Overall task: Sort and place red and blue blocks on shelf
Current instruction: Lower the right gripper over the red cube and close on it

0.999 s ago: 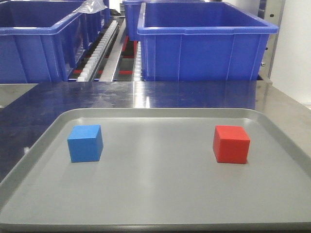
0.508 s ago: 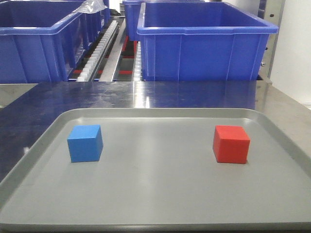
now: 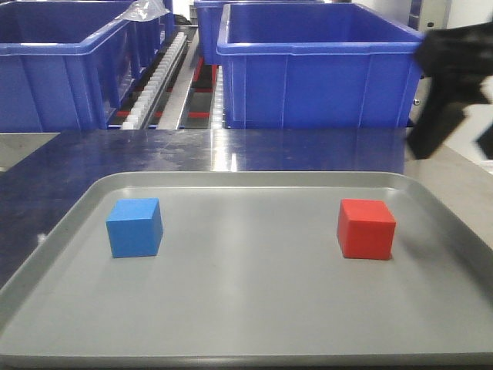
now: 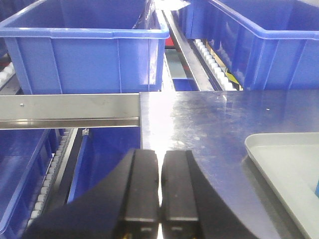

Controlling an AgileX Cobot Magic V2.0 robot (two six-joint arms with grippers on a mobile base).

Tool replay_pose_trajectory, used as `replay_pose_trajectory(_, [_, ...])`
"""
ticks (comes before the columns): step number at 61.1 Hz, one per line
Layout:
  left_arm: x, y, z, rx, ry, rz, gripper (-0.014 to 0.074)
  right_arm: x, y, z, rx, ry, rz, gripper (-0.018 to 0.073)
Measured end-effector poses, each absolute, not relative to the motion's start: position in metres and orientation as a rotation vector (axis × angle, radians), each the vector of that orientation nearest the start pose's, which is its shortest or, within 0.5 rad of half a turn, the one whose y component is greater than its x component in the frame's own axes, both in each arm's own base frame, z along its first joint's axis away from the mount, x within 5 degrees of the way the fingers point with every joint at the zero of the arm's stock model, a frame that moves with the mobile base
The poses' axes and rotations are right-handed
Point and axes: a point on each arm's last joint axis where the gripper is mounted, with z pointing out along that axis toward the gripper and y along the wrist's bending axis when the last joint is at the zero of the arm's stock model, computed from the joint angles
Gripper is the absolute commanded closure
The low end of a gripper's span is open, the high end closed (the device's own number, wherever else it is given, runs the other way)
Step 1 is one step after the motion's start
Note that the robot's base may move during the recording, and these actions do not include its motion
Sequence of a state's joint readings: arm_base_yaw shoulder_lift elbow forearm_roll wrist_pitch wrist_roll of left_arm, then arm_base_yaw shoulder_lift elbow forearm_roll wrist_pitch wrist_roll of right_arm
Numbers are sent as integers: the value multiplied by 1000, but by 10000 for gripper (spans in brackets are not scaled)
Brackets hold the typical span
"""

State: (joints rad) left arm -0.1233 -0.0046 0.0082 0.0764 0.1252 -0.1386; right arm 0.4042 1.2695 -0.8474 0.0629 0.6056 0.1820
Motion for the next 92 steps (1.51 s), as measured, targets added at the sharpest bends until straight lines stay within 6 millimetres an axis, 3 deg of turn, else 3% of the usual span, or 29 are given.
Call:
replay_pose_trajectory(12, [56, -6, 199, 41, 1613, -136, 470, 236, 129, 263, -312, 2556, 350, 11])
replay_pose_trajectory(23, [56, -6, 199, 41, 1613, -136, 470, 239, 142, 257, -347, 2578, 367, 11])
replay_pose_trajectory(77, [56, -6, 199, 41, 1613, -136, 470, 255, 159, 229, -365, 2675, 339, 11])
replay_pose_trajectory(92, [56, -6, 199, 41, 1613, -136, 470, 255, 162, 221, -381, 2705, 330, 75])
